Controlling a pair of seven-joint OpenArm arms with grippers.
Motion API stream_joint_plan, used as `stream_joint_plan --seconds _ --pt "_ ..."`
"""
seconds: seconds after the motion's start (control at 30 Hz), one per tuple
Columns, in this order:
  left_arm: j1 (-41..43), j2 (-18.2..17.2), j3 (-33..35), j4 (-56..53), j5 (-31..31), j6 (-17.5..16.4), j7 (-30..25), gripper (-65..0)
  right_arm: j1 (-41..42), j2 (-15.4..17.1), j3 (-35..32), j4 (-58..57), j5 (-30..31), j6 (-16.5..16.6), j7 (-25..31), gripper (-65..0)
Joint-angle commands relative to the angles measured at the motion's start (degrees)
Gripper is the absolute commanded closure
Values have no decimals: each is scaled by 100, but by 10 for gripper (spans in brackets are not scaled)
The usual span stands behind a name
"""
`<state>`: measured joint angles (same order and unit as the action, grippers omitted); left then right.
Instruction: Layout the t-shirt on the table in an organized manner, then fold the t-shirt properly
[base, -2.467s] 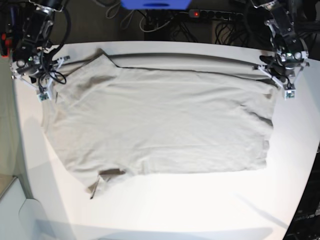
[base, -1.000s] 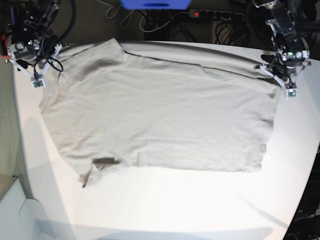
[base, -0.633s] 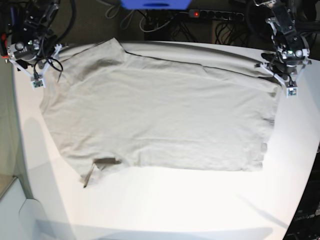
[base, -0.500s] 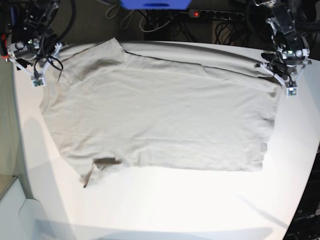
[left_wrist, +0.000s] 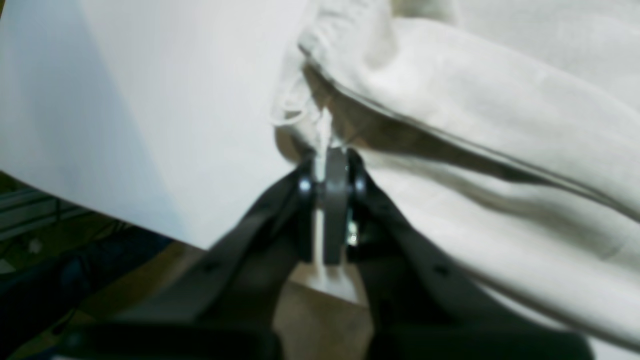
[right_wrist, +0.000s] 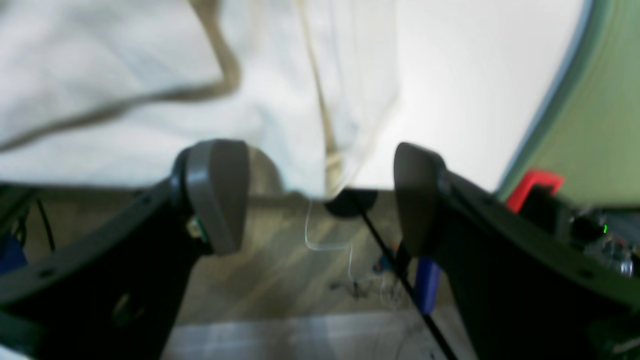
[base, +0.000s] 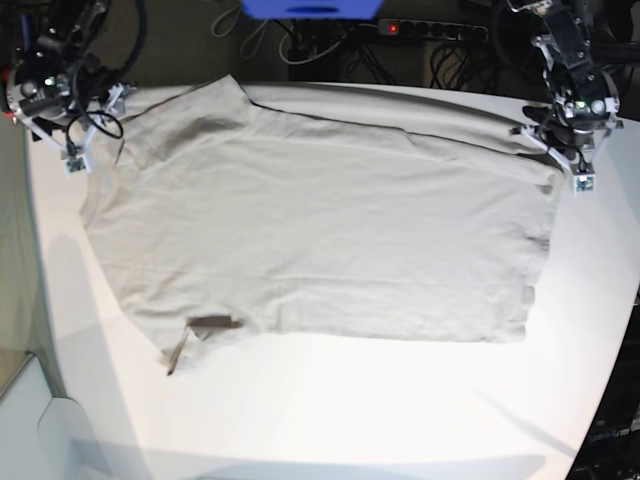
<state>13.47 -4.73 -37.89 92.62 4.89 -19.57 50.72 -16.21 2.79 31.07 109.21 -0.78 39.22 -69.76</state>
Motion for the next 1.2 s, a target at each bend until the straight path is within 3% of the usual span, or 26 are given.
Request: stream_joint_plan --seconds 0.0,0.3,0.63,1.17 --pt "46 -32 -31 44 87 45 137 -5 34 42 18 108 91 78 -27 -455" --pt "46 -6 -31 44 87 45 137 -5 245 7 -43 108 108 78 -53 -455" --pt "46 3 -31 17 87 45 137 -5 386 -116 -544 99 108 78 -53 -455" --pt "28 3 -31 -18 87 45 137 -5 482 -213 -579 64 108 78 -44 -454"
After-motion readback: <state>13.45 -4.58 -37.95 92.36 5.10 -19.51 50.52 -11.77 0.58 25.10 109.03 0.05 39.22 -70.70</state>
